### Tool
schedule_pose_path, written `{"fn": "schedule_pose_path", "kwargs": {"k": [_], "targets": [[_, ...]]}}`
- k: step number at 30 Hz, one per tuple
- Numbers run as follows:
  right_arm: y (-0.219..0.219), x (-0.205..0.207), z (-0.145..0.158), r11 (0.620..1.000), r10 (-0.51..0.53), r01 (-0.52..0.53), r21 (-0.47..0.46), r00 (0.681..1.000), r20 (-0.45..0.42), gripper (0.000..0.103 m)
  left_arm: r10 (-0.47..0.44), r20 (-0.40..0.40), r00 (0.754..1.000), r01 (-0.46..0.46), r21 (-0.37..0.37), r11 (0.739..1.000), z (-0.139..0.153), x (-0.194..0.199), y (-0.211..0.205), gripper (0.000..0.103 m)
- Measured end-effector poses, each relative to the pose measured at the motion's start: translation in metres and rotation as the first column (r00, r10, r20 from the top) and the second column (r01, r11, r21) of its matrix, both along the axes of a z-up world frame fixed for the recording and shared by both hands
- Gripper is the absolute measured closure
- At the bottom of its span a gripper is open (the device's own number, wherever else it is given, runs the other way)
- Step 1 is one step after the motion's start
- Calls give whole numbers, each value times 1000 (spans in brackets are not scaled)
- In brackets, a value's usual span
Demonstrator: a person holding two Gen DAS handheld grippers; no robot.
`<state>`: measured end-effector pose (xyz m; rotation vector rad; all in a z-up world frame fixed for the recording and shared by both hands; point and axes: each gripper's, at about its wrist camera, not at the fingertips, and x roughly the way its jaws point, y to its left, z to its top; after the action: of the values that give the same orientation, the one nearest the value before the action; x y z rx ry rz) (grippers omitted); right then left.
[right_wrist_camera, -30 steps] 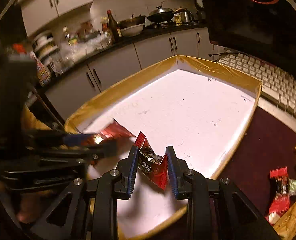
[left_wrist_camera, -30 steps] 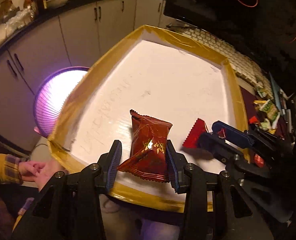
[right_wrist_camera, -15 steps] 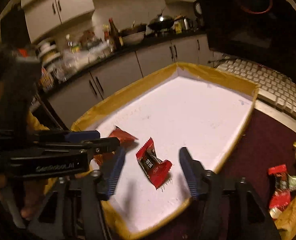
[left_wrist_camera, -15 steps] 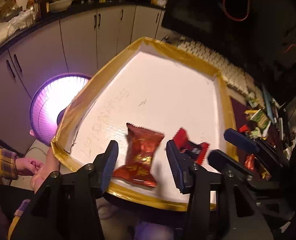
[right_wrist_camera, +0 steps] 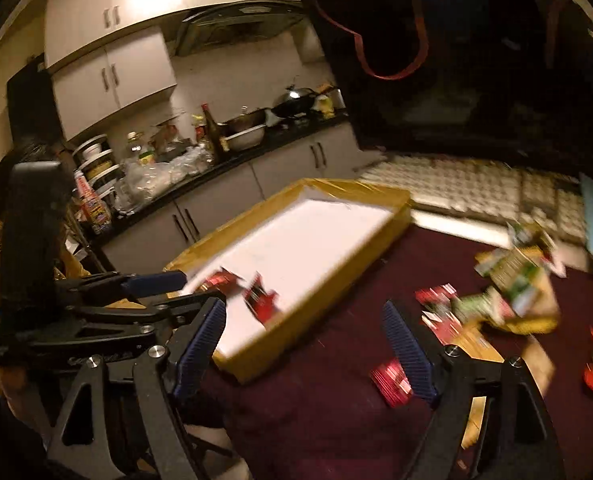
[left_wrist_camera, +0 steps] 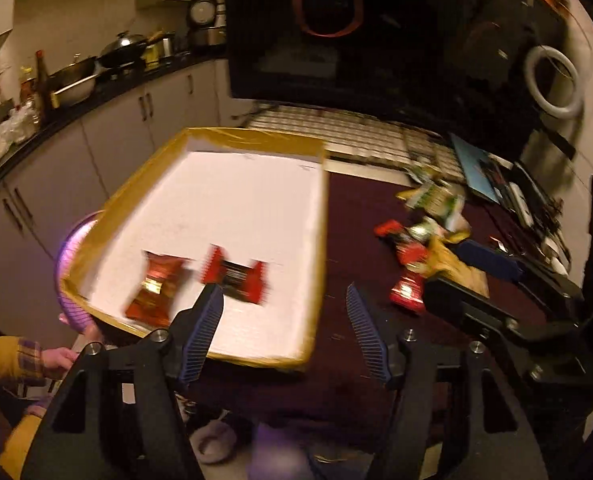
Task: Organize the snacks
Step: 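Carry both snacks over the white tray and open both tools to drop them, then grasp the yellow cracker pack with the right tool while the left tool grasps a red chocolate bar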
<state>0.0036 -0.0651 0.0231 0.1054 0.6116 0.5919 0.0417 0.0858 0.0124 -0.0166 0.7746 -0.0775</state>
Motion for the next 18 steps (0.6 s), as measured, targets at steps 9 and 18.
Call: {"fn": "schedule_pose_path", "kwargs": {"k": [9, 18], "targets": [[-69, -9, -30, 989, -148, 149, -4, 978, -146, 21, -89, -39, 995, 89, -1, 996, -16, -3, -50, 40], [-97, 21, -37, 986, -154, 165, 31, 963, -222, 21, -79, -72, 994, 77, -37, 996, -22, 2, -45, 40]]}}
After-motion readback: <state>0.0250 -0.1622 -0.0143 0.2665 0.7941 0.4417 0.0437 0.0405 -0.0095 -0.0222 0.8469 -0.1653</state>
